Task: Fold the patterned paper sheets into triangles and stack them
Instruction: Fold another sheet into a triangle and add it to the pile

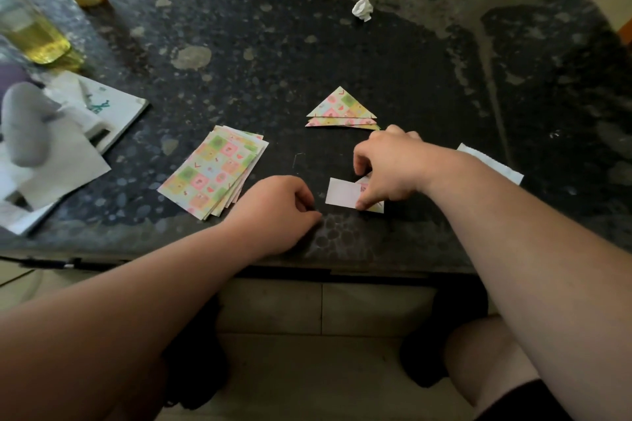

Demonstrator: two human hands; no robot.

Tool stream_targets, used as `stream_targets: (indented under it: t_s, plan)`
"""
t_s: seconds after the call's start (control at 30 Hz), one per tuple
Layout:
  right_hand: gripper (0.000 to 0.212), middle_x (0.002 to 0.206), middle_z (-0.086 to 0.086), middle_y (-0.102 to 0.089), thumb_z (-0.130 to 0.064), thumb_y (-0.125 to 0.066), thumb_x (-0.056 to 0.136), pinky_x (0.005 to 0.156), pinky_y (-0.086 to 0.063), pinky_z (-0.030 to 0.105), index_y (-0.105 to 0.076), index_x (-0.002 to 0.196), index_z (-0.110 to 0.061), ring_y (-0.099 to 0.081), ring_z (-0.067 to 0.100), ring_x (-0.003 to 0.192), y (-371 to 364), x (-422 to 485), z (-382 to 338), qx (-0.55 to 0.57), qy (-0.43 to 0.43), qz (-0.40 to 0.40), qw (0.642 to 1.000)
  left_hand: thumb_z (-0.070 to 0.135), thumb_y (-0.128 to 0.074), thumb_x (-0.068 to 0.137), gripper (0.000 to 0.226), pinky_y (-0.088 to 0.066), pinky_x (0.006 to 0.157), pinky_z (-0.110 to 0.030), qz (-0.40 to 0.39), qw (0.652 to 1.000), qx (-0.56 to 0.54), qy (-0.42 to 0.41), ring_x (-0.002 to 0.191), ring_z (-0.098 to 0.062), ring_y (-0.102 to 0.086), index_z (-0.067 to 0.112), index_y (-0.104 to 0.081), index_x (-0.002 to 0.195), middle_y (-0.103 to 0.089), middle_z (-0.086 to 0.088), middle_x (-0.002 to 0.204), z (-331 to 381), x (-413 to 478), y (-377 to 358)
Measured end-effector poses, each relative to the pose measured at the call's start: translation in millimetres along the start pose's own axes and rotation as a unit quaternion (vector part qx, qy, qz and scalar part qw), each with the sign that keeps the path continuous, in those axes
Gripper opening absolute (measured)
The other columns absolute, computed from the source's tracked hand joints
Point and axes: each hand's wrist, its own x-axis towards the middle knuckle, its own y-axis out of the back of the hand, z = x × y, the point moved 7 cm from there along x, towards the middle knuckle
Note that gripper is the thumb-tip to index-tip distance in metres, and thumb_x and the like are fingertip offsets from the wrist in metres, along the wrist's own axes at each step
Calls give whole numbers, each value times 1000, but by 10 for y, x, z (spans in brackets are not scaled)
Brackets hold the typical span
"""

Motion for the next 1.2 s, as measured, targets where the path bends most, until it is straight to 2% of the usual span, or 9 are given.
stream_targets:
  t_s: [0.13, 0.2, 0.3, 0.4, 0.53, 0.6, 0.7, 1.0, 1.2]
  plan:
    - [36, 104, -5, -59, -55, -83, 79, 95, -43, 42, -64, 98, -30, -42, 17, 113, -35, -15, -10, 14, -23, -25, 999, 43, -78, 86, 25, -38, 60, -15, 8, 1000, -7, -1, 78, 3, -56, 32, -67, 105, -65, 14, 87, 8, 50, -17]
    - [33, 101, -3, -62, -49, -83, 81, 84, -49, 35, -64, 95, -28, -50, 11, 102, -29, -55, -21, 30, -20, -28, 999, 44, -79, 84, 32, -36, 61, -13, 17, 1000, -9, -9, 80, 4, -54, 31, -66, 111, -64, 15, 92, 10, 76, -5]
    - [23, 95, -6, -66, -35, -84, 83, 65, -47, 28, -63, 90, -28, -62, 11, 84, -20, -145, -62, 85, 9, -25, 996, 46, -81, 82, 47, -37, 65, -11, 7, 999, -22, -37, 82, 3, -54, 32, -62, 123, -62, 16, 106, 70, 95, -6]
    - [19, 90, -12, -62, -28, -80, 87, 65, -45, 26, -62, 83, -32, -60, 7, 83, 15, -273, -110, 126, 71, 13, 989, 43, -83, 80, 54, -42, 70, -9, 3, 995, -51, -83, 87, 3, -59, 36, -60, 128, -62, 18, 108, 149, 75, 6]
    - [20, 82, -12, -60, -14, -69, 85, 70, -49, 35, -61, 76, -30, -57, 12, 81, 105, -446, -145, 130, 196, 198, 952, 23, -85, 82, 29, -48, 74, -15, 91, 964, -143, -206, 88, -3, -64, 36, -71, 104, -66, 16, 95, 245, -22, 177]
    - [11, 83, -3, -61, -8, -65, 81, 66, -50, 41, -67, 79, -18, -55, 21, 81, 104, -543, -151, 105, 244, 318, 910, 15, -81, 86, 16, -51, 74, -21, 147, 938, -133, -284, 85, -10, -65, 23, -77, 100, -68, 9, 96, 286, -93, 249]
    - [8, 83, 9, -60, -3, -63, 83, 59, -47, 42, -69, 80, -7, -53, 28, 76, -10, -598, -140, 83, 247, 410, 874, 17, -71, 91, 11, -54, 76, -26, 177, 920, -71, -342, 86, -9, -66, 13, -79, 97, -68, 3, 99, 309, -143, 210]
    - [17, 85, 8, -60, -15, -56, 90, 57, -48, 42, -69, 81, -8, -54, 28, 76, -392, -484, -123, 73, 236, 385, 889, 28, -63, 91, 20, -54, 79, -39, 142, 928, 80, -336, 82, -21, -62, 15, -78, 95, -66, 1, 93, 286, -56, -49]
    - [20, 97, -4, -59, -37, -73, 89, 70, -54, 43, -75, 99, -20, -53, 18, 91, -481, -406, -55, 134, 231, 269, 925, 45, -49, 91, 37, -53, 77, -48, 102, 944, 85, -301, 86, -20, -59, 25, -79, 95, -64, 8, 94, 189, -19, -135]
